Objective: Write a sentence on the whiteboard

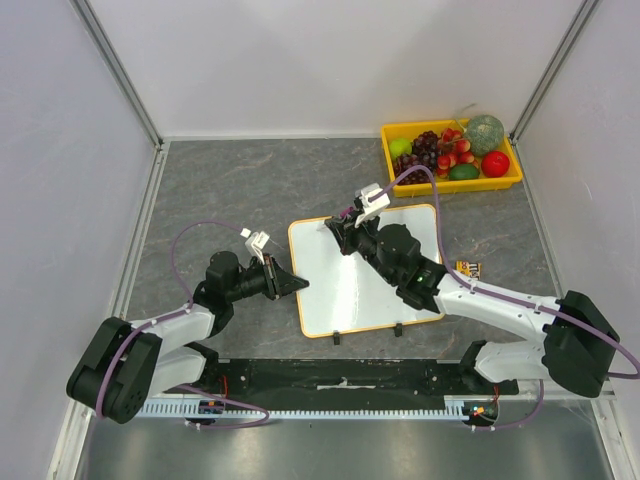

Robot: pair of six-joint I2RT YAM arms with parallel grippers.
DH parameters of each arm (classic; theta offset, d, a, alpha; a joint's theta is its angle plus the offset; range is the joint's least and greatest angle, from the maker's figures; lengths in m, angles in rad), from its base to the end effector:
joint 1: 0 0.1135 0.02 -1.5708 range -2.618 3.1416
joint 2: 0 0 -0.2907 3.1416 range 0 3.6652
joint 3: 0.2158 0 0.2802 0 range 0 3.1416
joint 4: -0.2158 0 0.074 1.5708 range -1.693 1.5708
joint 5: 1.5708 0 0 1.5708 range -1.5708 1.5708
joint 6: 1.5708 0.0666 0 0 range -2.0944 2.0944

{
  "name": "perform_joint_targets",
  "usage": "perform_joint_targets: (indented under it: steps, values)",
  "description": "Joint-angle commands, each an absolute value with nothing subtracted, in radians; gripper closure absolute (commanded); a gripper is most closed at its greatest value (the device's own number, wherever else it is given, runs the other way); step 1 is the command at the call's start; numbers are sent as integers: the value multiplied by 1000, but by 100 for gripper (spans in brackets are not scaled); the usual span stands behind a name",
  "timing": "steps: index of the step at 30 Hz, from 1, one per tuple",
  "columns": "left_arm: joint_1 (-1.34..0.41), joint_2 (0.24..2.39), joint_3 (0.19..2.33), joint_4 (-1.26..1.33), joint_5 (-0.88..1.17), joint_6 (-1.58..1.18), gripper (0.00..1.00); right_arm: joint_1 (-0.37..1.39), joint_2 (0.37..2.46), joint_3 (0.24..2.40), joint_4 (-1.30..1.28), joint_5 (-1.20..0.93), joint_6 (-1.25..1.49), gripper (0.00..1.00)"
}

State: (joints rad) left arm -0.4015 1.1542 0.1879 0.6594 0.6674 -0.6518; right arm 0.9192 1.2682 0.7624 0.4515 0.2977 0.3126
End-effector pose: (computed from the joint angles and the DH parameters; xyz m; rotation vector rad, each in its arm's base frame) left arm 0.1935 -0.1269 0.1501 0.2508 2.0222 -1.3187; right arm 0.2213 0.2580 0.3034 -0.2696 1.6475 0.7020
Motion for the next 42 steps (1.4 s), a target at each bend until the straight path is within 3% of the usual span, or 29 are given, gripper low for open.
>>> perform_joint_targets:
  steps: [1, 29, 42]
  values:
    - [-405, 1177, 192, 597, 612, -571, 98, 925, 1273, 776, 497, 339, 307, 100]
    - [-405, 1189, 190, 620, 627, -574, 98, 956, 1192, 643, 459, 322, 354, 100]
    - [-403, 1190, 190, 620, 627, -574, 98, 965, 1132, 715, 436, 299, 362, 100]
